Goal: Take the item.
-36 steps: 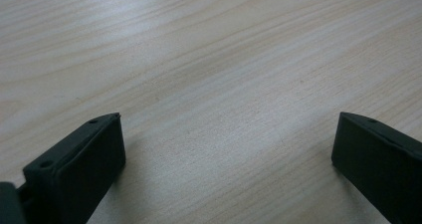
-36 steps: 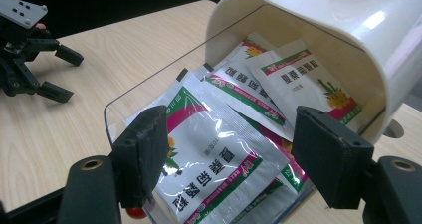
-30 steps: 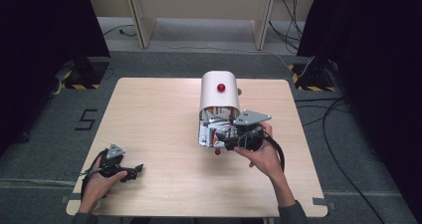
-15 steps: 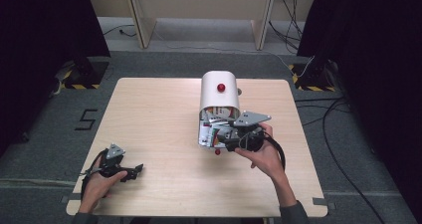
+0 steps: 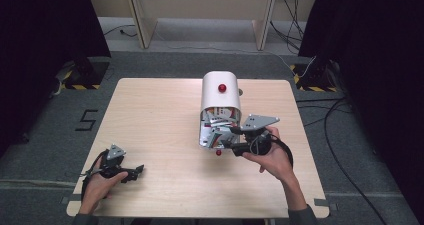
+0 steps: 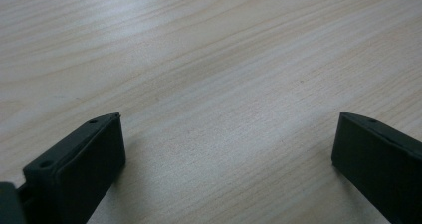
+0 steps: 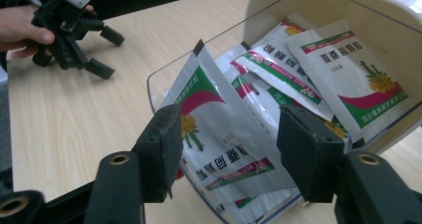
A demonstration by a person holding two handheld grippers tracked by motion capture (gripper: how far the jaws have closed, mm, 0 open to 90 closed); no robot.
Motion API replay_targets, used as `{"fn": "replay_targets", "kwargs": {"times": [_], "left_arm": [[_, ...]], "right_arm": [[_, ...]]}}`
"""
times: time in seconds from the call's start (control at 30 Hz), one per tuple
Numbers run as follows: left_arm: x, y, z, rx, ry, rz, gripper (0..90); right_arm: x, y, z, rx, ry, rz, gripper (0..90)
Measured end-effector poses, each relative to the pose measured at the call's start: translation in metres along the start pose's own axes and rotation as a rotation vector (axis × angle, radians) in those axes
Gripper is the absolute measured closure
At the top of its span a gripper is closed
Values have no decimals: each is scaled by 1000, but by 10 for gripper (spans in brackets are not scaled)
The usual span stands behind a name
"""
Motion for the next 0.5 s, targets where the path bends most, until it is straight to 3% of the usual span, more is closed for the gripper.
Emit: {"fn": "replay_targets", "kwargs": {"times": [0.27, 0.5], "left_arm": [[0, 0, 0, 0, 1, -1, 0], [0, 0, 0, 1, -2, 2, 0]], "right_arm": [[1, -4, -5, -24, -61, -20, 523], [-5, -9, -8, -43, -81, -3, 551]]}}
Point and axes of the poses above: each handheld gripper's, and its own axes: y roughly forward along the jaws, x roughly out of its underside, z roughly to its right, the point moved 7 cm from there along y, roughly forward along the jaws, and after that the axes turned 13 degrees about -y, right-handed, at the moved point
